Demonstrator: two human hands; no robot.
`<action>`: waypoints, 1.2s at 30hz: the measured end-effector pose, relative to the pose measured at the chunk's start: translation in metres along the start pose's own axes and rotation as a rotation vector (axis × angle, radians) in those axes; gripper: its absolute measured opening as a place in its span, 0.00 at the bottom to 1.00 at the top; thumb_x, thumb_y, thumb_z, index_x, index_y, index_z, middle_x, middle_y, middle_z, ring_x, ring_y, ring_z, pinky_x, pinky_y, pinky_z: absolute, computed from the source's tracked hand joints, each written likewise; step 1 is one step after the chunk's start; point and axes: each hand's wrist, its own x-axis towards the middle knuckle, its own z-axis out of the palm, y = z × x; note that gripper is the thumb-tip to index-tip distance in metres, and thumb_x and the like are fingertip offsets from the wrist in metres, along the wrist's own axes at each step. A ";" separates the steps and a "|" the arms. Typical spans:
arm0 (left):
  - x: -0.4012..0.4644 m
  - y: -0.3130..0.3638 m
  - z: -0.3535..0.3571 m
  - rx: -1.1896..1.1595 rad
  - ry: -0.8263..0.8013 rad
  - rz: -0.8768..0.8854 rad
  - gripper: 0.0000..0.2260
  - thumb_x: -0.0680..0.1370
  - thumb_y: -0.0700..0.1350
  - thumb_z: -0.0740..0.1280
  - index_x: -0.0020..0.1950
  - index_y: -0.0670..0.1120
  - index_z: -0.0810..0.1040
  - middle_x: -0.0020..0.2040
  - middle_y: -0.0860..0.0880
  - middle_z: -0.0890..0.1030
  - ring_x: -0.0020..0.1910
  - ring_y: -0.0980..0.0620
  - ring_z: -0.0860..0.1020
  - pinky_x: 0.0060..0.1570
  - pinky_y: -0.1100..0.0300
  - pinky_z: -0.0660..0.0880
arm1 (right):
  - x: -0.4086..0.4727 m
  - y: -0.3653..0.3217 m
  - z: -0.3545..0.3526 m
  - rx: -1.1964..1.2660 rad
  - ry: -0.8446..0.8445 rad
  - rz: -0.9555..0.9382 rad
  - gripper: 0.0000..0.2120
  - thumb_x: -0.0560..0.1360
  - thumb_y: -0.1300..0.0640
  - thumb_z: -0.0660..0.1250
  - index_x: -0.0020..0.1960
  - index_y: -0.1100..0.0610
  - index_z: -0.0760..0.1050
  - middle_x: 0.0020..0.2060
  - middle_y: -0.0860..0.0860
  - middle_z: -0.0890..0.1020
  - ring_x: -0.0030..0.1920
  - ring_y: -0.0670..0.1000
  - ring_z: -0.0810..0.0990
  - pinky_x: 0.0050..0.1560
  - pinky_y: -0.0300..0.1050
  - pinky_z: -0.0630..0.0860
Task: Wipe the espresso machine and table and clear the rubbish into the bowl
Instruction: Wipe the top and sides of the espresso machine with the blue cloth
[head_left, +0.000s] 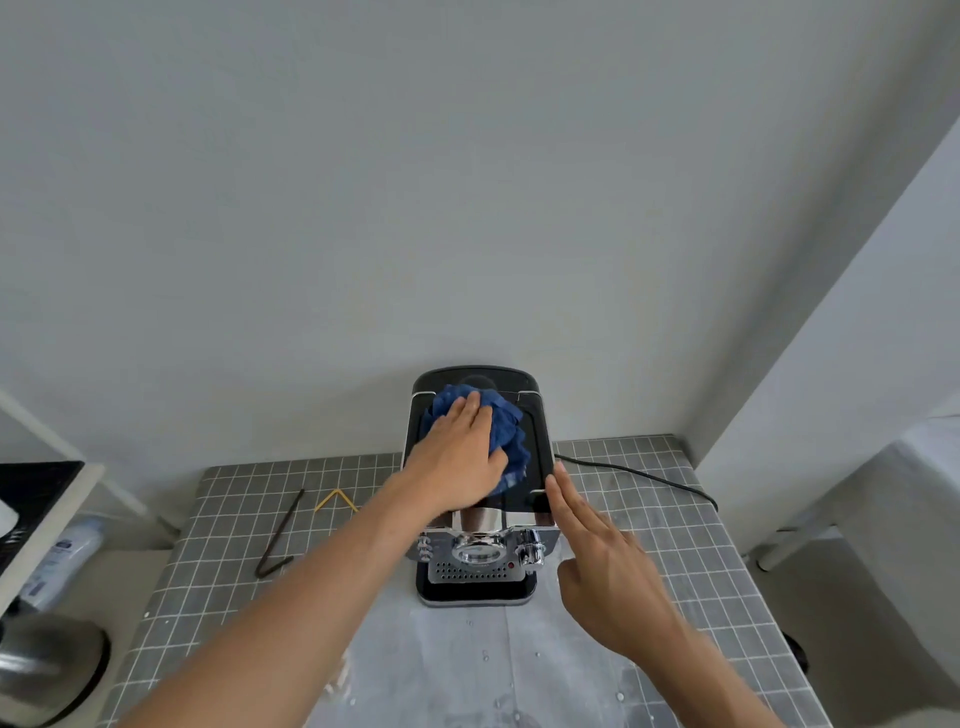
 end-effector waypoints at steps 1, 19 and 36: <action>0.011 -0.002 -0.003 0.006 -0.009 0.005 0.31 0.85 0.53 0.55 0.84 0.43 0.46 0.84 0.44 0.42 0.83 0.46 0.42 0.81 0.46 0.47 | 0.000 0.000 0.000 0.004 -0.001 -0.002 0.42 0.75 0.60 0.58 0.82 0.45 0.38 0.79 0.37 0.36 0.75 0.47 0.66 0.61 0.49 0.78; 0.002 0.001 -0.009 -0.034 -0.005 0.059 0.30 0.83 0.51 0.59 0.83 0.45 0.54 0.84 0.46 0.46 0.83 0.47 0.44 0.78 0.49 0.51 | 0.001 0.001 0.000 0.010 -0.002 0.005 0.42 0.74 0.62 0.57 0.82 0.45 0.40 0.80 0.37 0.38 0.75 0.47 0.67 0.58 0.51 0.80; -0.081 -0.013 -0.026 0.204 0.019 0.070 0.42 0.72 0.76 0.60 0.76 0.48 0.66 0.75 0.49 0.71 0.72 0.47 0.70 0.71 0.45 0.67 | 0.030 -0.020 -0.026 -0.100 0.183 -0.051 0.28 0.79 0.39 0.61 0.76 0.48 0.64 0.72 0.46 0.73 0.70 0.53 0.70 0.67 0.56 0.71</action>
